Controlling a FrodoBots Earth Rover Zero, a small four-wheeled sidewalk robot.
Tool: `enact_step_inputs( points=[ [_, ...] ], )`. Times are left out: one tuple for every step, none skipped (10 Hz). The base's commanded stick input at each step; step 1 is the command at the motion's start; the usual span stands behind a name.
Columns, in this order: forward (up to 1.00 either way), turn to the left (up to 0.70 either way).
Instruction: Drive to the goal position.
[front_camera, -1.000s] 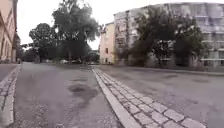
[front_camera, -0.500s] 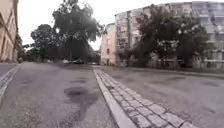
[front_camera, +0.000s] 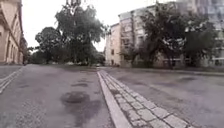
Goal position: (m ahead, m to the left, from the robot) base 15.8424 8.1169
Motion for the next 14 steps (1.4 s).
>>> enact_step_inputs(
  points=[
    [0.7, 0.28],
    [0.7, 0.28],
    [0.7, 0.28],
    [0.7, 0.28],
    [0.7, 0.28],
    [0.7, 0.28],
    [0.7, 0.28],
    [0.7, 0.28],
    [0.7, 0.28],
    [0.7, 0.28],
    [0.7, 0.28],
    [0.7, 0.28],
    [0.7, 0.28],
    [0.7, 0.28]
  ],
)
